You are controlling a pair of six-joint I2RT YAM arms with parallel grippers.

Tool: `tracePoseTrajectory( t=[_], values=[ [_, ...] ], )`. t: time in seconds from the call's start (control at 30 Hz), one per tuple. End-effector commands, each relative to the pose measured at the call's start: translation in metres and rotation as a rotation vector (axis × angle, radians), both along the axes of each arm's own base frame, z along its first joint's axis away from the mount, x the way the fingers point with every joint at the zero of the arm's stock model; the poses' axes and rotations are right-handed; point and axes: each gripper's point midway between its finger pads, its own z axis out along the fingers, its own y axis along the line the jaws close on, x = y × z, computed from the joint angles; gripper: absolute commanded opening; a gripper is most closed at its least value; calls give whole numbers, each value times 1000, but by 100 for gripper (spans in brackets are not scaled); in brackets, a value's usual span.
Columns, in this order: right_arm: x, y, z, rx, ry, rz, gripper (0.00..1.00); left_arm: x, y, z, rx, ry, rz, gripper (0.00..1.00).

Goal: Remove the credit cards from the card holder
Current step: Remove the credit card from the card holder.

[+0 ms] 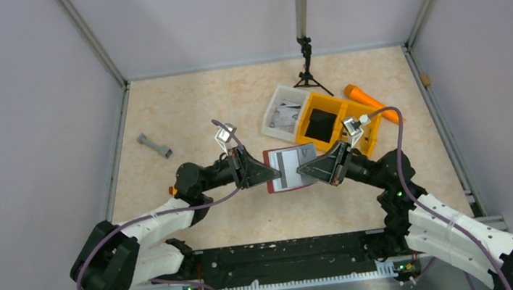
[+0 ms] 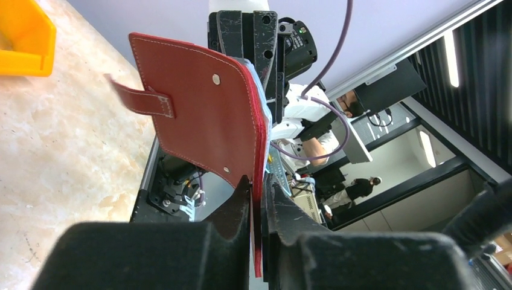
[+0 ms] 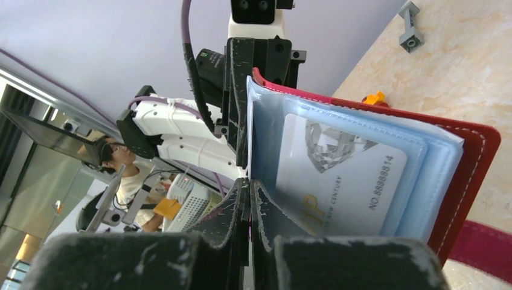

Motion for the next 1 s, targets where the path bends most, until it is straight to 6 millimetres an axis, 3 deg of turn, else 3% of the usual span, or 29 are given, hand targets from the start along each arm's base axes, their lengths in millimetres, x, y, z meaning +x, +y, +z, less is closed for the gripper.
tracePoseTrajectory(
  t=[0.0,0.2,0.37,0.53,0.6,0.67,0.87,0.97],
  values=[
    [-1,-3,10,38,-41,-8,0,-8,3,16,-57,-70,-22,15],
    [0,-5,6,33,-25,-25,0,-9,3,16,-65,-68,-24,16],
    [0,-6,4,32,-19,-26,0,-10,5,18,-81,-71,-29,0],
    [0,-7,3,32,-16,-32,0,-10,5,19,-84,-70,-26,1],
    [0,-8,1,34,-11,-36,0,-11,5,20,-86,-73,-27,12],
    [1,-9,0,34,-9,-38,0,-12,5,20,-87,-75,-31,15],
    [0,-9,1,39,-7,-32,0,-11,5,19,-84,-72,-32,13],
    [-1,-9,0,37,-8,-32,0,-11,5,20,-85,-72,-32,4]
  ],
)
